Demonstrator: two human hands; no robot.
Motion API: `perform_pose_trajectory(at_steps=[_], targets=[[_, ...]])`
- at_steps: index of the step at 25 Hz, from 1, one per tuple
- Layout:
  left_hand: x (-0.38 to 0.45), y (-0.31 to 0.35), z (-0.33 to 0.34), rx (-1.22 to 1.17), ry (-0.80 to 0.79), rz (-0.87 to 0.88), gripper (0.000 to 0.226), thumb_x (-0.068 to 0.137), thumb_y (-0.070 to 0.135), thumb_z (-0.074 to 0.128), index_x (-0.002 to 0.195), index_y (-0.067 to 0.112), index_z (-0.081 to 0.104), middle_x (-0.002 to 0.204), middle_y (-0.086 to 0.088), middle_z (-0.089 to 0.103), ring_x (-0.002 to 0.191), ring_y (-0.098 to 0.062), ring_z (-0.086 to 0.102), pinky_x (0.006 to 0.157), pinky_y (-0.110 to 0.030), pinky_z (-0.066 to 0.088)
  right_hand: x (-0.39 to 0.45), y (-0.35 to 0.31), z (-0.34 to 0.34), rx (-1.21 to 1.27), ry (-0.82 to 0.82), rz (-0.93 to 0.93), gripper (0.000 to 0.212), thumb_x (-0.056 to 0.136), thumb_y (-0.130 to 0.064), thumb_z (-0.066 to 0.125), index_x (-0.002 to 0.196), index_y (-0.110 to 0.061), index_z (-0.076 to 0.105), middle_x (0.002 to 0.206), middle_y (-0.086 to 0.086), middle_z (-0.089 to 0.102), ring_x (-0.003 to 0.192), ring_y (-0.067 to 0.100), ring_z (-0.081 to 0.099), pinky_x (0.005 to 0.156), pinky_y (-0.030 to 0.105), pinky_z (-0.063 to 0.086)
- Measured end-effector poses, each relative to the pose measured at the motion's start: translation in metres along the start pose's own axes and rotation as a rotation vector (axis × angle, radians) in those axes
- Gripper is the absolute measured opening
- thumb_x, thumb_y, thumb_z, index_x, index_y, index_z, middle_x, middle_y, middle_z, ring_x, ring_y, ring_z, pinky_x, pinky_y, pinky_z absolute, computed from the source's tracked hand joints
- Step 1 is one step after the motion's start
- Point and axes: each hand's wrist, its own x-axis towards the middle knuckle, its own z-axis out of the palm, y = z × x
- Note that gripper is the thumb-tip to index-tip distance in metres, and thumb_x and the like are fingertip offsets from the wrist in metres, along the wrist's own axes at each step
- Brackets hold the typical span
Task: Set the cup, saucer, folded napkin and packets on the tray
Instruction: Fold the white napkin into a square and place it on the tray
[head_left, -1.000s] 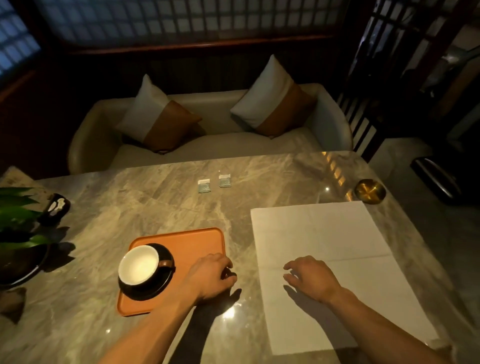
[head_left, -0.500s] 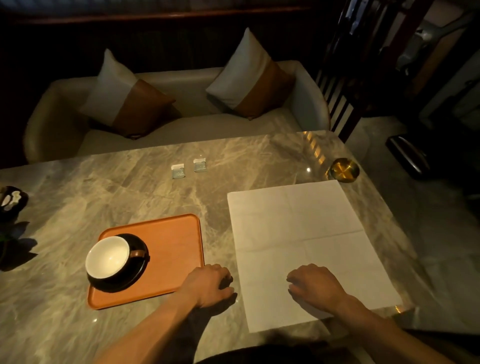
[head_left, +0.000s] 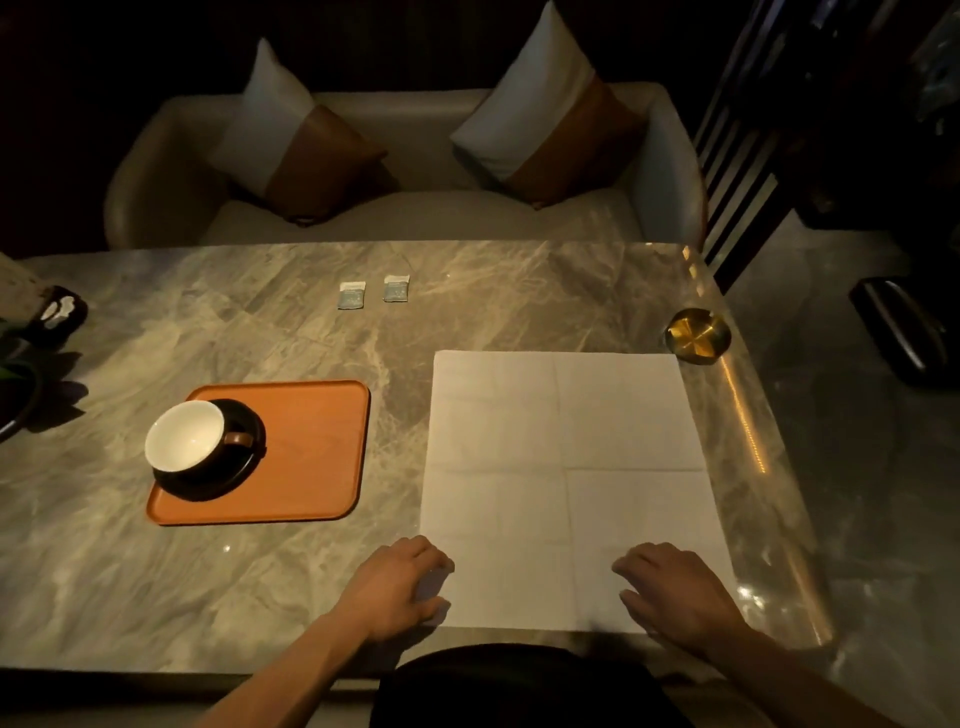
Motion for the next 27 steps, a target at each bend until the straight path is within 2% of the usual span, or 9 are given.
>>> perform_pose_trajectory(at_steps=[3,5,8,12,16,19,22,24,27], targets=[[-0.007,0.015,0.021,-0.016,0.054,-0.017,0.057,0.081,0.061,0.058,0.133,0.041,0.050,0.130,0.018,0.050,0.114,-0.005,0.050,0.093,-0.022,0.040,-0.022,0.035,0.004,-0.032,-0.024,-0.080,0.045,0.094,-0.050,0.042,0.136,-0.035,0.049,0.136,-0.012,0.049,0.121,0.014,0.048,0.094,0.030,0.039],[-0.016,0.022,0.035,-0.004,0.071,-0.027,0.058,0.079,0.058,0.061,0.133,0.039,0.050,0.131,0.017,0.051,0.113,-0.006,0.052,0.091,-0.022,0.040,-0.039,0.051,0.004,-0.032,0.038,-0.125,0.041,0.086,-0.048,0.062,0.124,-0.033,0.060,0.125,-0.009,0.058,0.110,0.016,0.059,0.086,0.031,0.047],[-0.027,0.028,0.048,0.015,0.087,-0.049,0.059,0.078,0.051,0.065,0.133,0.034,0.051,0.138,0.014,0.049,0.118,-0.011,0.052,0.095,-0.028,0.042,-0.061,0.064,0.017,0.067,0.196,-0.160,0.046,0.059,-0.036,0.092,0.099,-0.026,0.074,0.102,-0.001,0.071,0.084,0.020,0.070,0.065,0.029,0.054],[-0.035,0.033,0.056,0.097,0.096,-0.051,0.061,0.080,0.049,0.068,0.136,0.030,0.052,0.145,0.010,0.047,0.127,-0.016,0.050,0.102,-0.036,0.041,-0.076,0.068,0.029,0.117,0.206,-0.159,0.048,0.062,-0.034,0.092,0.105,-0.021,0.075,0.112,0.006,0.072,0.096,0.026,0.070,0.073,0.035,0.054],[-0.045,0.034,0.063,0.159,0.126,-0.034,0.066,0.074,0.052,0.073,0.133,0.032,0.051,0.137,0.010,0.054,0.116,-0.014,0.059,0.095,-0.035,0.047,-0.081,0.061,0.035,0.116,0.186,-0.123,0.056,0.056,-0.028,0.094,0.108,-0.021,0.073,0.114,0.006,0.071,0.098,0.027,0.070,0.073,0.039,0.055],[-0.052,0.033,0.068,0.170,0.114,0.000,0.070,0.071,0.054,0.071,0.134,0.034,0.048,0.135,0.012,0.055,0.112,-0.012,0.059,0.093,-0.034,0.047,-0.087,0.060,0.040,0.120,0.235,-0.090,0.056,0.055,-0.013,0.091,0.107,-0.021,0.073,0.110,0.004,0.072,0.094,0.027,0.070,0.070,0.037,0.053],[-0.059,0.031,0.073,0.188,0.130,0.036,0.068,0.070,0.042,0.076,0.132,0.031,0.050,0.133,0.010,0.056,0.106,-0.013,0.061,0.089,-0.033,0.050,-0.094,0.056,0.049,0.076,0.316,-0.072,0.028,0.076,-0.016,0.065,0.102,-0.021,0.074,0.105,0.000,0.072,0.086,0.024,0.069,0.067,0.029,0.039],[-0.062,0.032,0.075,0.195,0.157,0.060,0.060,0.075,0.032,0.073,0.131,0.028,0.051,0.132,0.007,0.057,0.100,-0.013,0.064,0.086,-0.032,0.052,-0.098,0.053,0.056,0.063,0.348,-0.044,0.032,0.079,-0.020,0.048,0.099,-0.022,0.074,0.101,-0.002,0.072,0.082,0.022,0.067,0.065,0.027,0.036],[-0.066,0.036,0.079,0.230,0.205,0.081,0.045,0.080,0.025,0.060,0.125,0.026,0.057,0.128,0.007,0.061,0.089,-0.013,0.065,0.079,-0.031,0.054,-0.104,0.051,0.063,0.004,0.314,-0.008,0.036,0.072,-0.016,0.046,0.095,-0.025,0.073,0.099,-0.005,0.071,0.077,0.021,0.066,0.061,0.029,0.037]])
